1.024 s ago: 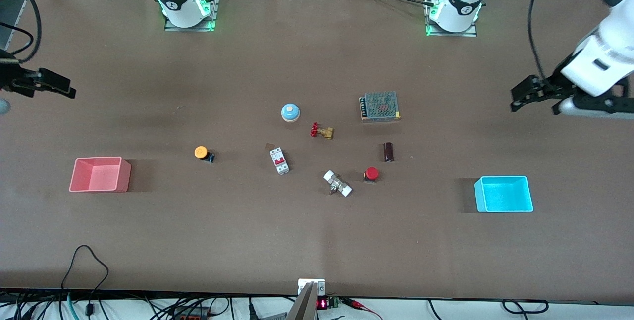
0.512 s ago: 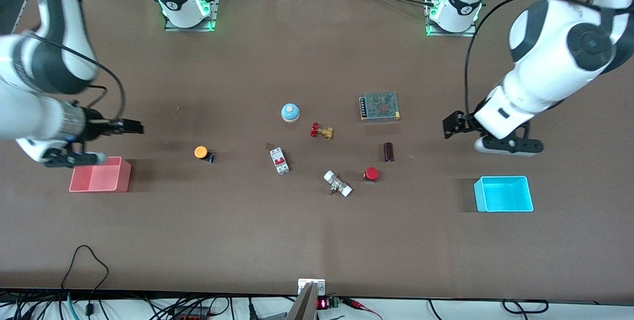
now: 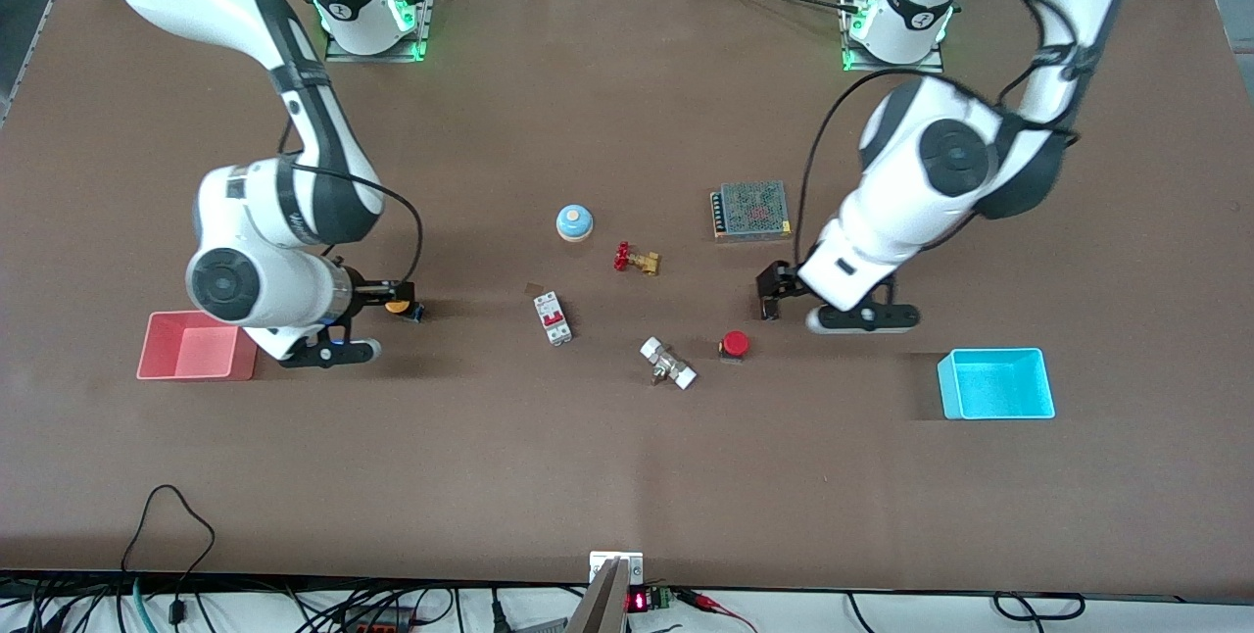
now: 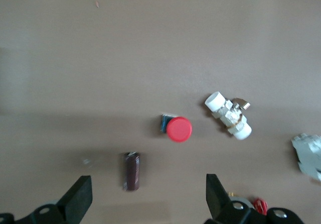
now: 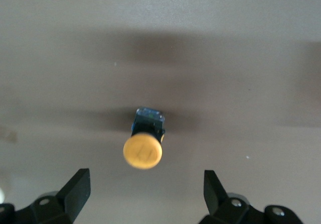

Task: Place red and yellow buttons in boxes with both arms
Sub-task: 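Lower the right gripper onto the yellow button while the left gripper lowers onto the red, then close the right gripper on the yellow button while the left gripper grasps the red, then carry the yellow button to the pink box while the left gripper carries red to cyan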

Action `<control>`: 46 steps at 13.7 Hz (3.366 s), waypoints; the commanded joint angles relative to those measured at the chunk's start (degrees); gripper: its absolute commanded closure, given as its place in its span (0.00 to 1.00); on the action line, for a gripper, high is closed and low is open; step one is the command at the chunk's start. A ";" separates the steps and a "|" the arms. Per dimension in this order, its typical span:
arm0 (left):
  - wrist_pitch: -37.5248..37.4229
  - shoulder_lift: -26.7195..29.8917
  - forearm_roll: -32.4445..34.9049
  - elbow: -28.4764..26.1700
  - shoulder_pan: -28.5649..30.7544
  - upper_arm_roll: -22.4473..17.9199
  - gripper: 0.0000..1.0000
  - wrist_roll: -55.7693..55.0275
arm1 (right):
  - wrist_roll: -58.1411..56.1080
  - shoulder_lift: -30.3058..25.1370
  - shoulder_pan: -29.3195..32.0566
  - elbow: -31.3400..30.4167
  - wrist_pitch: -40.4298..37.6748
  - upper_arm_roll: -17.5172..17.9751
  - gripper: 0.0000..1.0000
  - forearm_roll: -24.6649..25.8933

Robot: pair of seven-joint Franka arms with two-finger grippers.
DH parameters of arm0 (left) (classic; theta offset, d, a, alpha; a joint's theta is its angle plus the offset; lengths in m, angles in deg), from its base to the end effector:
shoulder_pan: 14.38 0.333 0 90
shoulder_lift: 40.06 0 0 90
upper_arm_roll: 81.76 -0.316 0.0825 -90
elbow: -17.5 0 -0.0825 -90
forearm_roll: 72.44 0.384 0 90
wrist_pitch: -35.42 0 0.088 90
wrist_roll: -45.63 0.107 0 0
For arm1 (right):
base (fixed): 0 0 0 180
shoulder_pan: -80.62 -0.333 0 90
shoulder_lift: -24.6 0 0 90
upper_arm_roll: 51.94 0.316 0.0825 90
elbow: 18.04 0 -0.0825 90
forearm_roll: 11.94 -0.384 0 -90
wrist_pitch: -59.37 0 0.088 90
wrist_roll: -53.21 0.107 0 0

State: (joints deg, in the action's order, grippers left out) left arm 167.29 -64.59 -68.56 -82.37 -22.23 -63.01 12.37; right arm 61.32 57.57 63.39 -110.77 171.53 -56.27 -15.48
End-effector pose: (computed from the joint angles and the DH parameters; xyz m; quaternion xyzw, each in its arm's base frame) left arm 0.6096 -0.2794 0.3559 0.9947 0.0561 0.0473 0.0720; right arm 0.6429 0.1571 0.2724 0.9927 0.0302 -0.1160 0.0155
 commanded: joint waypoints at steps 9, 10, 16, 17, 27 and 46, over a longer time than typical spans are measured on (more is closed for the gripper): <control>8.14 -16.69 22.12 8.81 -7.44 -1.78 0.00 -21.94 | 7.18 1.48 -1.49 -7.90 8.24 -0.41 0.00 0.65; 8.05 -17.47 23.01 9.34 -7.71 -2.13 0.00 -22.12 | 7.18 1.57 -1.67 -8.25 9.03 -0.41 0.00 0.73; 8.05 -18.80 23.37 10.75 -9.91 -4.86 0.22 -22.21 | 7.18 2.01 -1.23 -7.73 10.45 -0.41 0.00 0.29; 7.96 -18.80 23.45 10.75 -9.91 -4.86 0.26 -22.29 | 7.18 2.01 -1.49 -7.73 10.45 -0.50 0.01 0.29; 6.73 -18.36 23.46 10.05 -10.17 -4.77 0.66 -22.38 | 7.01 1.23 -1.24 -5.81 9.92 -0.67 0.65 0.38; 1.47 -12.74 21.17 8.99 26.09 10.85 0.81 10.54 | -15.92 -0.45 11.77 -2.36 4.38 -14.12 0.64 1.00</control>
State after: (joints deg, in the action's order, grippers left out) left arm 170.64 -79.29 -46.68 -71.36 -4.17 -57.95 15.79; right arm 47.56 56.39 74.26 -113.22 175.50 -70.68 -14.77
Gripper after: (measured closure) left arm 0.581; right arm 0.586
